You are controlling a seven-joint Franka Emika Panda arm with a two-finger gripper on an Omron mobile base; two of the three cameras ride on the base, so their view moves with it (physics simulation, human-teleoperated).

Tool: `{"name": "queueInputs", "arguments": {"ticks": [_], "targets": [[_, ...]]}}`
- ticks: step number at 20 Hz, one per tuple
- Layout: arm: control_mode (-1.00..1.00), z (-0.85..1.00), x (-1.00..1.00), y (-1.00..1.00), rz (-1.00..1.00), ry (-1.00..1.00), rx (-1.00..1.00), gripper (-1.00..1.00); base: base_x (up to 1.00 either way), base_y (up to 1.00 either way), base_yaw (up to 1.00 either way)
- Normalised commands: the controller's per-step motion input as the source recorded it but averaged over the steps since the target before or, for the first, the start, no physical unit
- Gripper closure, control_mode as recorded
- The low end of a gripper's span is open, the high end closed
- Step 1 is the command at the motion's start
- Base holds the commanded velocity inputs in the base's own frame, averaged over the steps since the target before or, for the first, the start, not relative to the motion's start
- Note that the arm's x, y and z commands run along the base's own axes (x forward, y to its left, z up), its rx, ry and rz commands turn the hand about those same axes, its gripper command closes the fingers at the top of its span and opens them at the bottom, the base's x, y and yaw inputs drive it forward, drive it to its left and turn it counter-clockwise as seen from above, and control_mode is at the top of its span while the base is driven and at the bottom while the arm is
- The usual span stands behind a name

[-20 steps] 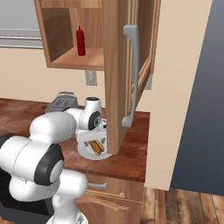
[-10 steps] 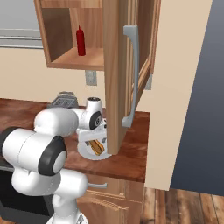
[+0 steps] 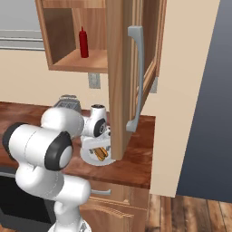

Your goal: Move the hot dog bun to the plate on the dining table and place the condiment next to that plate. Then navigate to the fridge and take the sausage and place it on the plate as well.

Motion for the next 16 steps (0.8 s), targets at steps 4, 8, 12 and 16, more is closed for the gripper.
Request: {"name": "queueInputs", "arguments": {"ticks": [4, 8, 12, 16], "targets": [[-1.00, -0.16, 0.08, 0.02, 0.02, 0.01, 0.00, -1.00, 0.00, 0.00, 0.00], [-1.00, -0.15, 0.01, 0.01, 0.02, 0.00, 0.00, -1.00, 0.00, 0.00, 0.00], [-1.00, -0.17, 0.00, 0.00, 0.03, 0.00, 0.00, -1.00, 0.00, 0.00, 0.00], [-1.00, -0.20, 0.06, 0.04, 0.03, 0.01, 0.00, 1.00, 0.00, 0.00, 0.00]]}}
